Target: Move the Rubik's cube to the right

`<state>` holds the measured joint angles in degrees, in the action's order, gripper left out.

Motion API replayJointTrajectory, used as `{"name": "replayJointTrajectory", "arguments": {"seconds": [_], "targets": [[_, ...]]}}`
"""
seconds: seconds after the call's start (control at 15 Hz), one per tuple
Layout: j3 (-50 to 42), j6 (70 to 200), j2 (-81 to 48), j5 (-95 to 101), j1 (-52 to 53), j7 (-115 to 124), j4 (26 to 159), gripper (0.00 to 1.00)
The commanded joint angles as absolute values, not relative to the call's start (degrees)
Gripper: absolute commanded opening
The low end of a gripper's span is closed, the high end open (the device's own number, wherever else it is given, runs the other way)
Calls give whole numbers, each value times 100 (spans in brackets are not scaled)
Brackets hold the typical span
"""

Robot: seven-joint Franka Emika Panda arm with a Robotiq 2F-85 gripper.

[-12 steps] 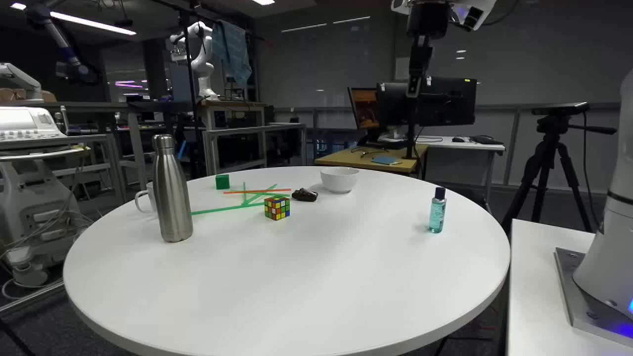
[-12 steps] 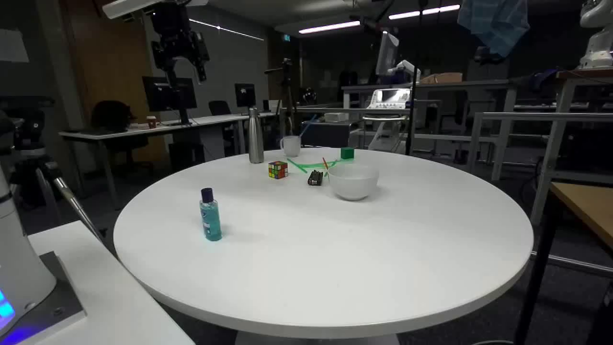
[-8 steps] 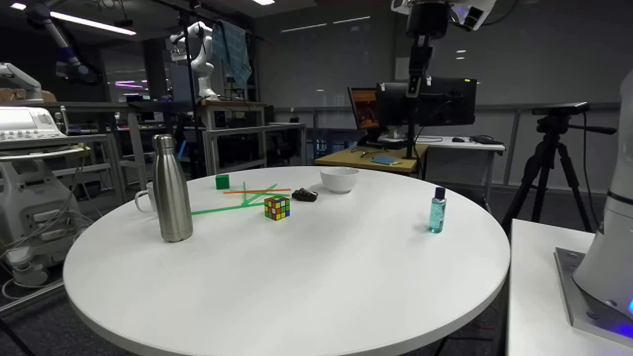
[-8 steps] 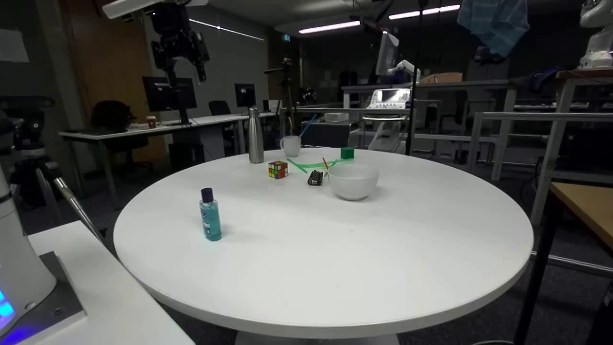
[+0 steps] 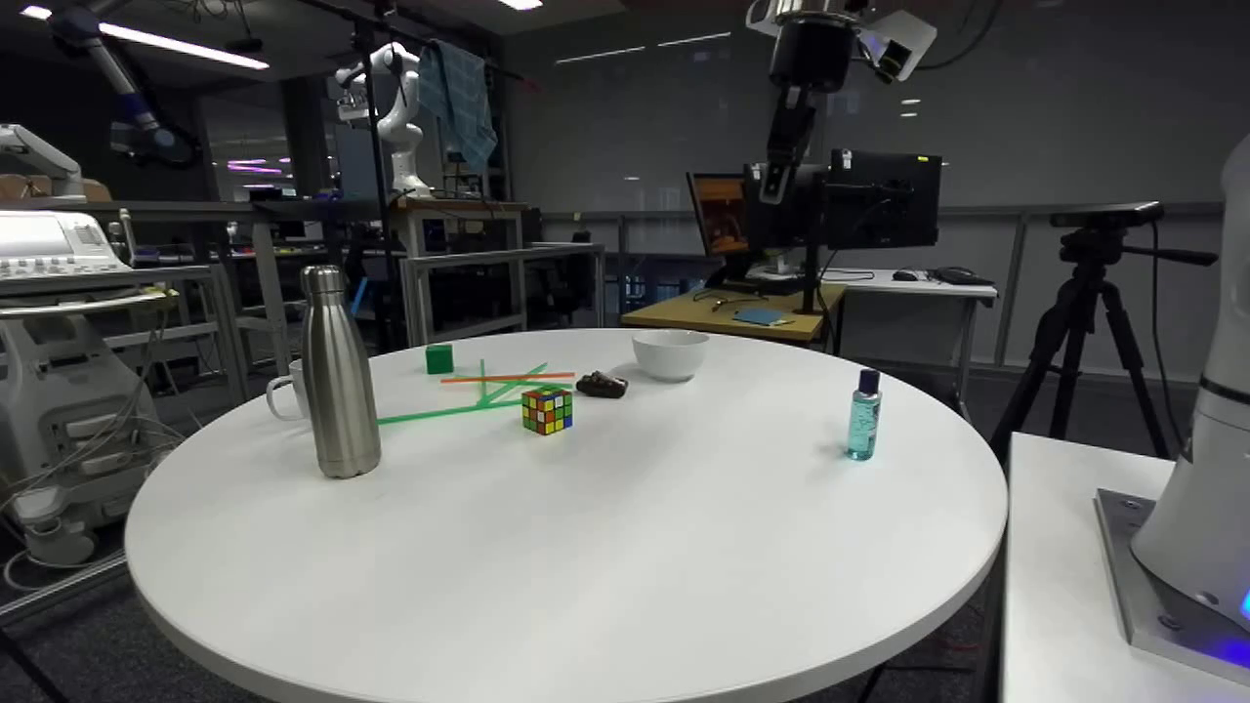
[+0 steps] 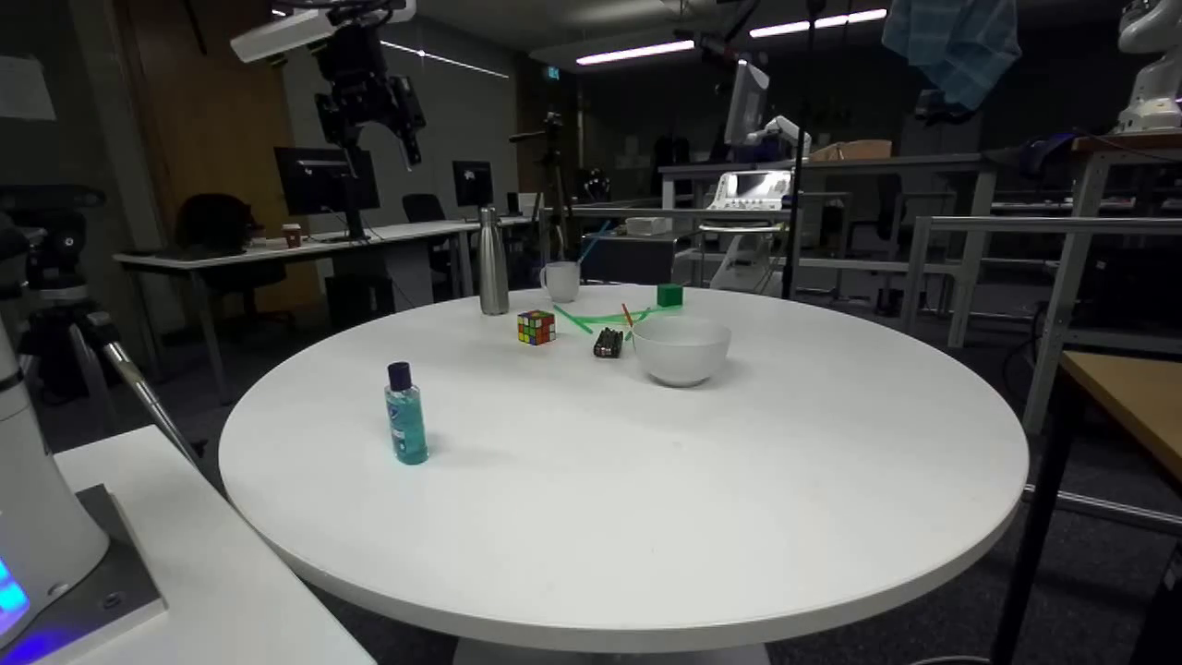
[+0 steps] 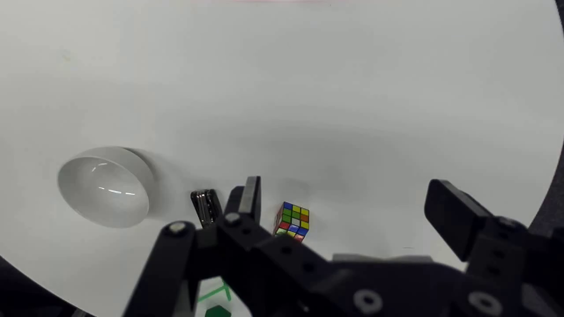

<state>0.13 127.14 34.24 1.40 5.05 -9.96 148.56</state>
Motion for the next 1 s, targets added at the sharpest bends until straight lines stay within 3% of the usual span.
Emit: {"name": "replayJointTrajectory", "arguments": {"seconds": [0.0, 0.93], "targets": [[98, 13159, 2667, 78, 699, -1090, 14402, 100], [846, 13468, -539, 1047, 814, 60, 12019, 100]]}}
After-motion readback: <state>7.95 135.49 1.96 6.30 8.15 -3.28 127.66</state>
